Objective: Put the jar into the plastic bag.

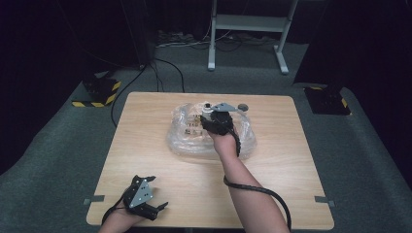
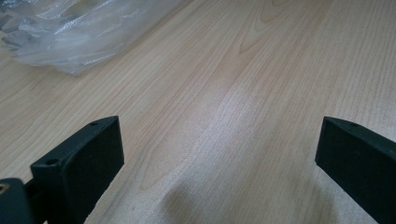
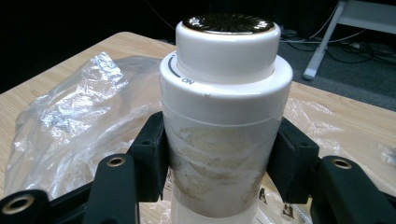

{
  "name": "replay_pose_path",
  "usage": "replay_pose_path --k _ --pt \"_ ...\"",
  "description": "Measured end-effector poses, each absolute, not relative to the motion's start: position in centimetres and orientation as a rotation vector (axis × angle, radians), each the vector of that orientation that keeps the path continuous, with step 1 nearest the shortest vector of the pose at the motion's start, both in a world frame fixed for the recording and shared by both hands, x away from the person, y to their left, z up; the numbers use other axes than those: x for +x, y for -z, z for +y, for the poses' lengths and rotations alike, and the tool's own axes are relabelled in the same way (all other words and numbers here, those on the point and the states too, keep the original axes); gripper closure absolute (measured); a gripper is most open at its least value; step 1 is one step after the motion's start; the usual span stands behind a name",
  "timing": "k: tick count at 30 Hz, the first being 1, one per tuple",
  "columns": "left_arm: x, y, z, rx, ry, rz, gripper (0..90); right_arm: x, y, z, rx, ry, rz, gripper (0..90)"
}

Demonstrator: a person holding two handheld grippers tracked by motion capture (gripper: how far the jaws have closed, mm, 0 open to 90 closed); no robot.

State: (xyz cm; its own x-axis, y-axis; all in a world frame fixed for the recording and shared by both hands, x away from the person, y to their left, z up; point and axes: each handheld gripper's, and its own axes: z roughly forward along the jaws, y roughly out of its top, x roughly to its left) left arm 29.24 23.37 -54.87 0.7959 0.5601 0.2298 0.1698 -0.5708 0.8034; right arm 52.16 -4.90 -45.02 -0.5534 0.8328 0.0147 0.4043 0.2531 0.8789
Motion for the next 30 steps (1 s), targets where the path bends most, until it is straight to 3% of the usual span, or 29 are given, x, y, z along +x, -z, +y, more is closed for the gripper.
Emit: replay_pose_path --k 30 --pt "29.2 54.9 23.2 2.161 -0.601 0.526 1.4 51.2 45.6 -5.9 1.118 -1.265 2.108 41.7"
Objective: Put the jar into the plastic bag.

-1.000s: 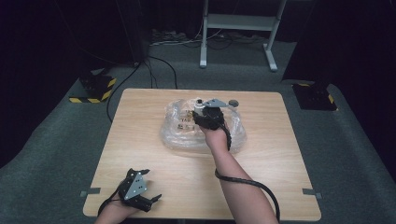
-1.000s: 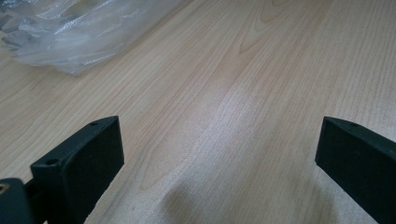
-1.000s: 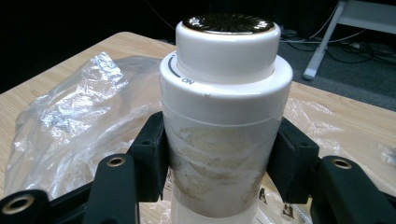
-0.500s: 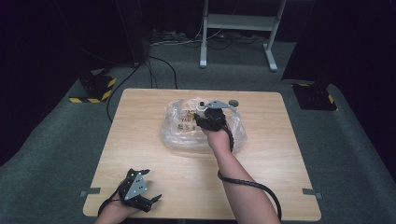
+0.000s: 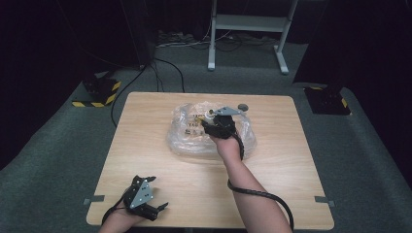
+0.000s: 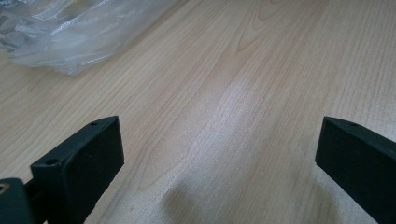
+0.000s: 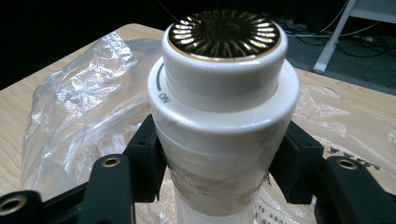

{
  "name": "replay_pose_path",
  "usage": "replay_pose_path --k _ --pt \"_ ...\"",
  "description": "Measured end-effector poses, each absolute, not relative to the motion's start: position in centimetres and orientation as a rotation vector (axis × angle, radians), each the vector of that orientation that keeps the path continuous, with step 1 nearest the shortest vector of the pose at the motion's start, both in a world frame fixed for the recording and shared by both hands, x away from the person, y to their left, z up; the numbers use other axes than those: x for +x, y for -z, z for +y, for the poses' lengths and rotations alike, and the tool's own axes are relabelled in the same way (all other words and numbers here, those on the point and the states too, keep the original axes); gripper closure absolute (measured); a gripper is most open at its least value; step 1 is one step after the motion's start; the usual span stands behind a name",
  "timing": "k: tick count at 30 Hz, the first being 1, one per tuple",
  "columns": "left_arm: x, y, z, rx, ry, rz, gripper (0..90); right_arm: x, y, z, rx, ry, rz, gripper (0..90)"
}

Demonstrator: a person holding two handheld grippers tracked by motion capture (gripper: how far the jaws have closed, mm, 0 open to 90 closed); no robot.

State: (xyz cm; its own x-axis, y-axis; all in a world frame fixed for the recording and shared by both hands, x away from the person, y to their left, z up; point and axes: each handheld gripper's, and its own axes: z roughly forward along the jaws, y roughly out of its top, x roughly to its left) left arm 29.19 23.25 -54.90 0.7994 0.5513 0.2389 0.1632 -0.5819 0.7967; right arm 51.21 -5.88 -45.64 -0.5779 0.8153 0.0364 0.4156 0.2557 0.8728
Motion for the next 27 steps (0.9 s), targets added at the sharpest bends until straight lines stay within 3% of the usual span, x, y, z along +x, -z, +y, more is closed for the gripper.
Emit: replay_pose_path --k 17,22,27 --pt "29.2 54.9 23.2 2.164 -0.597 0.527 1.4 50.7 44.7 -6.0 1.096 -1.361 2.073 19.0" --pt "29.2 54.9 23.2 2.167 -0.599 0.524 1.4 50.3 44.1 -6.1 1.084 -1.391 2.051 4.6" --pt "29.2 54.9 23.2 2.166 -0.599 0.524 1.4 50.0 43.8 -6.4 1.082 -1.415 2.024 2.2"
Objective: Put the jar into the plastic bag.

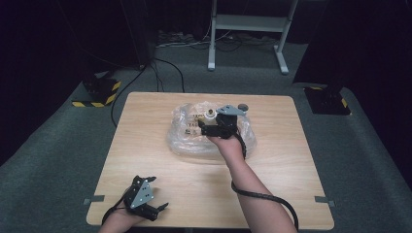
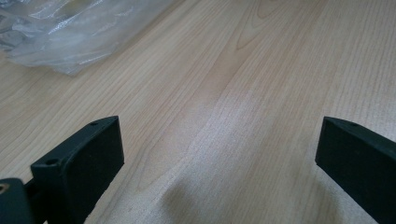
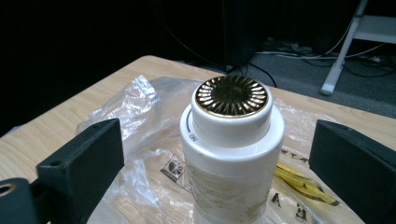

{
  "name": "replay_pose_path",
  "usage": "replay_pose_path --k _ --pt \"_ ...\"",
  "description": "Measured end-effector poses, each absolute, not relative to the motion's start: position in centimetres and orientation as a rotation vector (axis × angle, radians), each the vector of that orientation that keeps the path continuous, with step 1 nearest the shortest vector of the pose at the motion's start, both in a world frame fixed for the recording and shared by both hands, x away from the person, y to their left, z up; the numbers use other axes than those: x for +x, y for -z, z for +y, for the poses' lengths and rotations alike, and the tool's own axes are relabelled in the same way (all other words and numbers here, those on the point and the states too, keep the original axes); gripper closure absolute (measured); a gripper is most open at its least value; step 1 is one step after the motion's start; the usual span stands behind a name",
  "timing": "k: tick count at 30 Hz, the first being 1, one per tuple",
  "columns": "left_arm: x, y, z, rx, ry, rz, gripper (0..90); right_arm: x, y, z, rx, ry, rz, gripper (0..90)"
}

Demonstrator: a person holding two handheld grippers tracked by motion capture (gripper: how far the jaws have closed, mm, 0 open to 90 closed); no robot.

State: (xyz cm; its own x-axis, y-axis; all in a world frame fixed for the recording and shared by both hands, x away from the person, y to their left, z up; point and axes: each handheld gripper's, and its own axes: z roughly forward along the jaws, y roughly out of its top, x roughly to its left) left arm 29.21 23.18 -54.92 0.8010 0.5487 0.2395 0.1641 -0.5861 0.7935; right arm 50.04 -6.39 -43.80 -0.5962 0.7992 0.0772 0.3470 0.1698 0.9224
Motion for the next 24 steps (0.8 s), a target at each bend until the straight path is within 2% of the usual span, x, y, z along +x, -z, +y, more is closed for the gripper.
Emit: replay_pose_path --k 24 --pt "29.2 55.0 23.1 2.172 -0.603 0.525 1.4 48.0 43.0 -8.2 1.024 -1.465 1.972 1.8"
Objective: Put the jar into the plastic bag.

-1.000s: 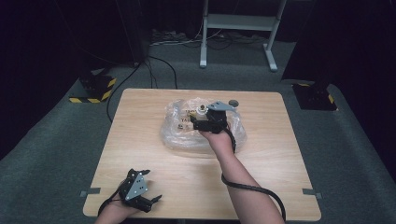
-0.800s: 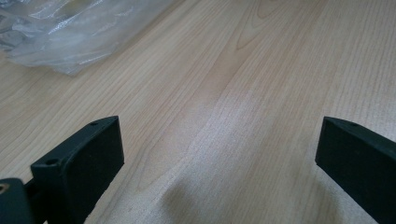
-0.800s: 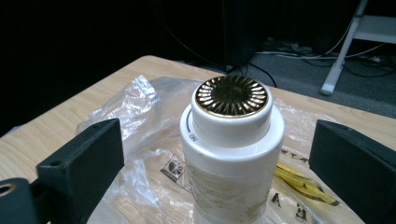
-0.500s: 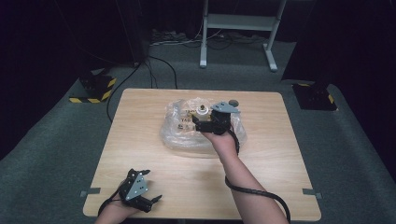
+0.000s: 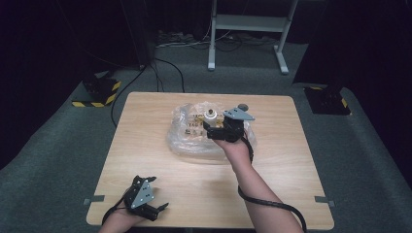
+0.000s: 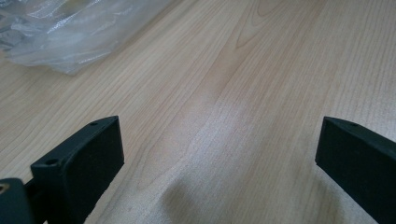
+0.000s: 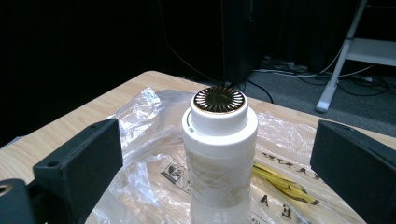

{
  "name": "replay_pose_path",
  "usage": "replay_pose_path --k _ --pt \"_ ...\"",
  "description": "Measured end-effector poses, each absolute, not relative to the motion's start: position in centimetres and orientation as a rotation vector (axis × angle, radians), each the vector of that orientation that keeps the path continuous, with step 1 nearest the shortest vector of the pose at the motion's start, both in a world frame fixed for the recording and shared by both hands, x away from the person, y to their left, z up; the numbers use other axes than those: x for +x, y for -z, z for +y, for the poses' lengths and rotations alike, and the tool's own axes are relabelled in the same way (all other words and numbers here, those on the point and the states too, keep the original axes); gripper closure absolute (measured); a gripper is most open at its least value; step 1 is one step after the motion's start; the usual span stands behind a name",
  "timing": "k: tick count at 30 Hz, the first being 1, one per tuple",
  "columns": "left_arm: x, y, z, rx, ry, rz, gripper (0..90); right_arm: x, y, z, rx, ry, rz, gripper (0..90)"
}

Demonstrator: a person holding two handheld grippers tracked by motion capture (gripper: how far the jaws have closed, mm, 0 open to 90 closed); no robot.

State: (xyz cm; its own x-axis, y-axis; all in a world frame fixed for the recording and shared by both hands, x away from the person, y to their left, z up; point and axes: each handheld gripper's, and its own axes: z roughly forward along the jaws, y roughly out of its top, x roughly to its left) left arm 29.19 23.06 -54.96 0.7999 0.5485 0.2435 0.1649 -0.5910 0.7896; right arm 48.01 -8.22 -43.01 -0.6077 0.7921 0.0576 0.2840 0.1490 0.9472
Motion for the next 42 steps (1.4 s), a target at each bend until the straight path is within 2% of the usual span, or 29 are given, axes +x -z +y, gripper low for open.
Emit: replay_pose_path --k 20,42 --pt "29.2 55.0 23.0 2.179 -0.607 0.517 1.4 46.1 43.9 -9.5 0.974 -1.458 1.971 1.5" --pt "29.1 55.0 23.0 2.187 -0.613 0.510 1.6 42.1 43.9 -12.2 0.906 -1.472 1.957 0.2"
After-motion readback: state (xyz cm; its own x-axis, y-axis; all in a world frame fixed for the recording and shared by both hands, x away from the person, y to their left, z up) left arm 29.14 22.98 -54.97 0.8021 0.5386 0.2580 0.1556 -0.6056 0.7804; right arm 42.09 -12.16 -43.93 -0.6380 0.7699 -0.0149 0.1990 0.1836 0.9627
